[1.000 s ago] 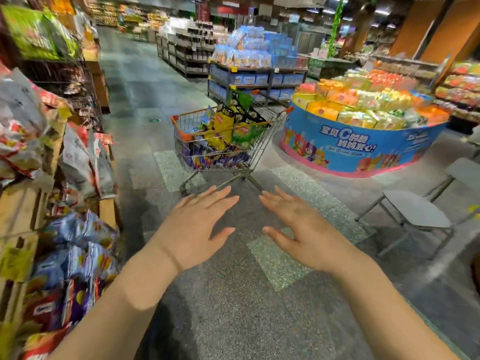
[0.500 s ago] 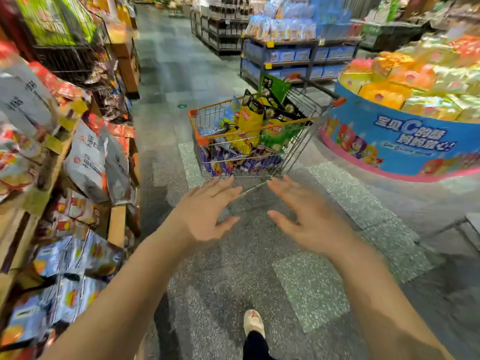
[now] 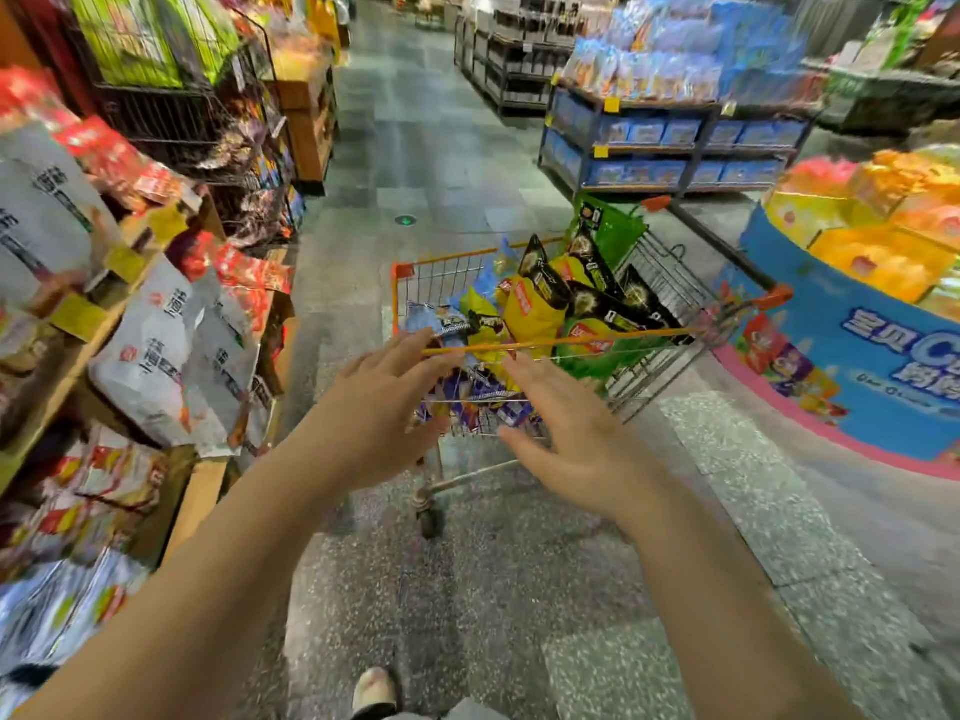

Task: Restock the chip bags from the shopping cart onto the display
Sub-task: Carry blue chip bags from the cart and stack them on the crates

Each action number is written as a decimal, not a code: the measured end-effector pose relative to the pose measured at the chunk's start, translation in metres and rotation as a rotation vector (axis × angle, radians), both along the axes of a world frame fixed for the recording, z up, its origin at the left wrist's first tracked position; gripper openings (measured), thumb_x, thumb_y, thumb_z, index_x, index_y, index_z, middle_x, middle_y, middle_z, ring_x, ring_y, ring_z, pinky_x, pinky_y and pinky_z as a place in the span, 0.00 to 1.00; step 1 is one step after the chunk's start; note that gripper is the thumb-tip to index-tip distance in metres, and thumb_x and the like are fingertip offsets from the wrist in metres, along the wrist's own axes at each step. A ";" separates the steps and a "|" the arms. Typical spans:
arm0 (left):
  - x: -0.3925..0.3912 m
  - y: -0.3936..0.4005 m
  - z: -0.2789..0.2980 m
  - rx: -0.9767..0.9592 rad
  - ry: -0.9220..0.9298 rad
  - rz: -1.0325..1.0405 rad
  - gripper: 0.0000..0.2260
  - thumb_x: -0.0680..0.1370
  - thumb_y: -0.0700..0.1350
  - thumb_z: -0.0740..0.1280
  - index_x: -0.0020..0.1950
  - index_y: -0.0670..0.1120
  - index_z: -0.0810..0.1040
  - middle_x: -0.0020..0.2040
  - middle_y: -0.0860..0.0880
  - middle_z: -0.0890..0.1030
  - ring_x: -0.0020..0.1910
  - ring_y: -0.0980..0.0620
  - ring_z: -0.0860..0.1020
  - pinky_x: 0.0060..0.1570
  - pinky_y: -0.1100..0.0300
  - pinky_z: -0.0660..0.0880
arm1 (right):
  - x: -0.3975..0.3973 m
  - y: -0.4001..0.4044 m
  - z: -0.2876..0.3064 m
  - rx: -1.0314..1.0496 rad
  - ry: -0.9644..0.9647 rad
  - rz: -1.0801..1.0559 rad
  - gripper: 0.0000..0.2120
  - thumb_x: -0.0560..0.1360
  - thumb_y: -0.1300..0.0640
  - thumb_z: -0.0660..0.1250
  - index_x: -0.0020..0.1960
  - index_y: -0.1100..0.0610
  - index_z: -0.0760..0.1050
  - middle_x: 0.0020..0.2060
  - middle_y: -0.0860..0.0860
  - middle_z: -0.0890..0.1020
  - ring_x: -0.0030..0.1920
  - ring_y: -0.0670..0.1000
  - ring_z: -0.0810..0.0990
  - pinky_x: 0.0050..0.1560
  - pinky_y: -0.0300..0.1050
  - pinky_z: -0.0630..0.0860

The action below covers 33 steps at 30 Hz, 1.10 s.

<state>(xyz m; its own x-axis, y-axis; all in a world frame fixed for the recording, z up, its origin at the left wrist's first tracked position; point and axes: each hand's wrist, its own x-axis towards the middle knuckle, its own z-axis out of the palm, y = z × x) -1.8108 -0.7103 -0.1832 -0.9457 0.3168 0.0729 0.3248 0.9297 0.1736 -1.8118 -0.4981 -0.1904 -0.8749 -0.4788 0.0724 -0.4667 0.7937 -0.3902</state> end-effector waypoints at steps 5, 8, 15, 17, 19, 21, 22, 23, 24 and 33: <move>-0.098 -0.021 -0.016 -0.028 -0.003 0.024 0.28 0.81 0.56 0.57 0.77 0.60 0.47 0.78 0.52 0.41 0.77 0.51 0.44 0.74 0.52 0.46 | -0.107 -0.026 -0.015 0.012 -0.008 0.000 0.33 0.80 0.46 0.58 0.77 0.46 0.42 0.78 0.46 0.48 0.77 0.46 0.44 0.69 0.36 0.39; -0.170 -0.037 -0.027 -0.048 -0.011 0.002 0.29 0.81 0.56 0.56 0.77 0.59 0.44 0.78 0.52 0.40 0.77 0.50 0.43 0.74 0.51 0.48 | -0.169 -0.041 -0.024 0.012 0.016 -0.021 0.34 0.80 0.46 0.59 0.77 0.46 0.42 0.77 0.47 0.51 0.77 0.48 0.45 0.71 0.38 0.41; -0.334 -0.058 -0.029 -0.071 0.025 -0.153 0.32 0.80 0.56 0.58 0.77 0.58 0.41 0.79 0.49 0.42 0.77 0.48 0.44 0.75 0.50 0.46 | -0.302 -0.066 -0.028 -0.041 0.006 -0.159 0.34 0.80 0.48 0.60 0.78 0.47 0.45 0.77 0.49 0.54 0.76 0.46 0.48 0.73 0.35 0.41; -0.373 -0.056 -0.036 -0.083 0.038 -0.186 0.33 0.80 0.56 0.59 0.77 0.58 0.41 0.79 0.47 0.45 0.77 0.47 0.46 0.74 0.50 0.48 | -0.331 -0.070 -0.031 -0.063 -0.037 -0.198 0.34 0.80 0.48 0.60 0.78 0.47 0.43 0.77 0.47 0.53 0.76 0.44 0.48 0.65 0.28 0.39; -0.408 -0.051 -0.046 -0.061 0.052 -0.221 0.33 0.80 0.55 0.60 0.77 0.58 0.41 0.79 0.46 0.48 0.77 0.45 0.50 0.73 0.51 0.50 | -0.358 -0.071 -0.037 -0.101 -0.107 -0.229 0.35 0.80 0.48 0.60 0.78 0.45 0.40 0.77 0.46 0.51 0.76 0.45 0.47 0.65 0.30 0.42; -0.442 -0.044 -0.060 -0.037 0.046 -0.254 0.36 0.79 0.53 0.62 0.74 0.57 0.37 0.79 0.46 0.48 0.77 0.45 0.51 0.72 0.51 0.51 | -0.387 -0.072 -0.049 -0.118 -0.136 -0.247 0.37 0.80 0.49 0.61 0.77 0.47 0.38 0.77 0.47 0.49 0.76 0.46 0.47 0.65 0.31 0.44; -0.459 -0.039 -0.067 -0.031 0.038 -0.268 0.37 0.79 0.53 0.63 0.72 0.57 0.34 0.79 0.45 0.47 0.77 0.45 0.50 0.72 0.51 0.50 | -0.403 -0.071 -0.056 -0.125 -0.134 -0.255 0.38 0.80 0.49 0.61 0.77 0.47 0.37 0.78 0.48 0.49 0.76 0.46 0.47 0.67 0.32 0.45; -0.477 -0.035 -0.075 -0.042 0.019 -0.277 0.38 0.79 0.53 0.62 0.70 0.58 0.31 0.79 0.45 0.46 0.77 0.45 0.48 0.73 0.51 0.49 | -0.419 -0.070 -0.063 -0.137 -0.137 -0.267 0.39 0.79 0.50 0.62 0.77 0.48 0.37 0.78 0.49 0.49 0.77 0.47 0.47 0.69 0.34 0.46; -0.495 -0.031 -0.082 -0.044 -0.001 -0.278 0.39 0.79 0.54 0.62 0.69 0.60 0.29 0.79 0.45 0.44 0.77 0.45 0.47 0.73 0.51 0.48 | -0.436 -0.069 -0.070 -0.149 -0.150 -0.280 0.40 0.79 0.50 0.62 0.76 0.48 0.35 0.78 0.49 0.48 0.77 0.47 0.47 0.71 0.36 0.47; -0.624 -0.025 -0.158 -0.051 0.089 -0.305 0.50 0.55 0.45 0.83 0.72 0.51 0.61 0.64 0.33 0.74 0.60 0.31 0.75 0.50 0.38 0.75 | -0.554 -0.074 -0.136 -0.228 -0.217 -0.395 0.39 0.80 0.49 0.60 0.77 0.51 0.35 0.78 0.52 0.46 0.76 0.53 0.51 0.72 0.44 0.56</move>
